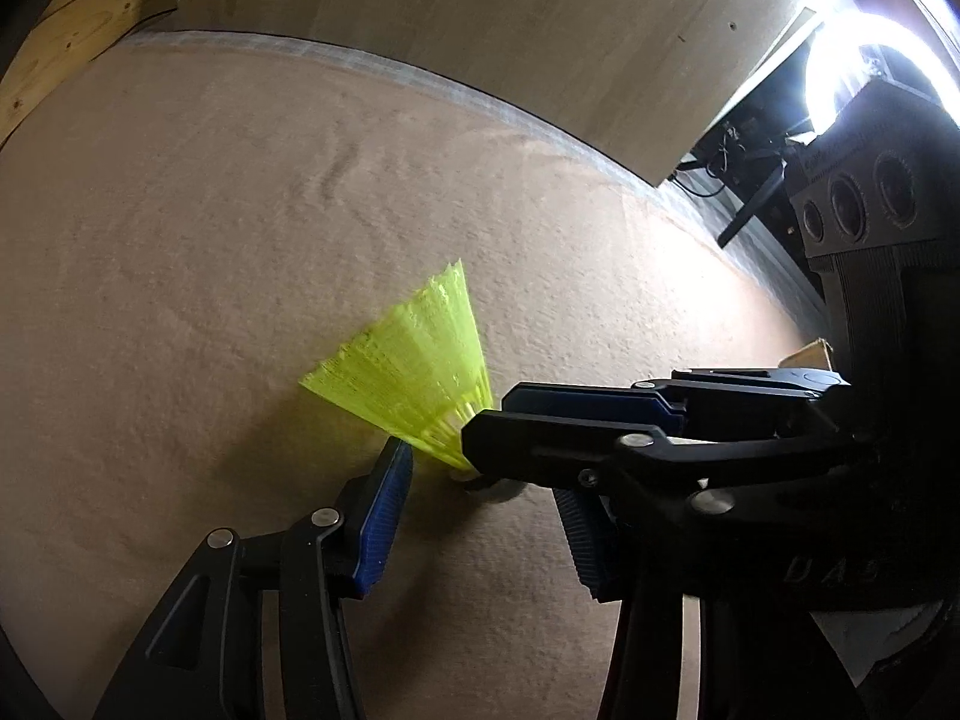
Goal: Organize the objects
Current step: 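Close the right tool on the shuttlecock's cork base, then carry the yellow shuttlecock over the box with the right tool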
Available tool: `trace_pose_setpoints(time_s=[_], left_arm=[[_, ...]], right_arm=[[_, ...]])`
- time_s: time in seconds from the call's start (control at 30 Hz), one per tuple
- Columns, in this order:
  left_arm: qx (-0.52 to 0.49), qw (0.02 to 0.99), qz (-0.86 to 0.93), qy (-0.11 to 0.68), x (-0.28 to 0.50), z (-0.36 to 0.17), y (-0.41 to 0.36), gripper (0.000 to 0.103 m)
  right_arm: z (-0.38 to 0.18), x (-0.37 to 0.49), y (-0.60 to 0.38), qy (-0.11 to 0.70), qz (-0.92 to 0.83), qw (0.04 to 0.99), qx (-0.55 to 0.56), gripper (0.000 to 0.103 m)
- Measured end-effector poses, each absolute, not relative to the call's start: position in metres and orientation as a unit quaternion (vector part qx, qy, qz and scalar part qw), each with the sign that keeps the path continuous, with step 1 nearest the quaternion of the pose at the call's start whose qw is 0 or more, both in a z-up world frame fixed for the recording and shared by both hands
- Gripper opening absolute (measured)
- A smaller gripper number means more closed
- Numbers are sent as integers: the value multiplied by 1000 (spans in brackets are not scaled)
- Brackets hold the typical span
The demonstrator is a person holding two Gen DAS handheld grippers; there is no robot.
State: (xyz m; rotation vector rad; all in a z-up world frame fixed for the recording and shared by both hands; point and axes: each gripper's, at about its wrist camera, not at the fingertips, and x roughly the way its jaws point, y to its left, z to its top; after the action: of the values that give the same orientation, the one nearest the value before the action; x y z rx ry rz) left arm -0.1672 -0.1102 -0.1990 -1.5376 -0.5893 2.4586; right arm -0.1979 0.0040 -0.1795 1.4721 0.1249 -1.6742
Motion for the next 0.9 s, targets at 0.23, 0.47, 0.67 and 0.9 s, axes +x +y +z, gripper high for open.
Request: trace_pose_setpoints(time_s=[0.23, 0.47, 0.67, 0.9], left_arm=[[-517, 104, 828, -191, -168, -199, -94, 41], [-512, 103, 831, -190, -162, -195, -87, 40], [-491, 119, 845, -173, -151, -169, -71, 40], [-468, 154, 860, -132, -146, -128, -25, 40]], right_arm=[[-180, -195, 17, 40, -686, 420, 592, 19], [-177, -189, 19, 50, -699, 411, 583, 20], [-146, -172, 33, 75, -733, 396, 547, 20], [-106, -165, 78, 60, -770, 376, 513, 20]])
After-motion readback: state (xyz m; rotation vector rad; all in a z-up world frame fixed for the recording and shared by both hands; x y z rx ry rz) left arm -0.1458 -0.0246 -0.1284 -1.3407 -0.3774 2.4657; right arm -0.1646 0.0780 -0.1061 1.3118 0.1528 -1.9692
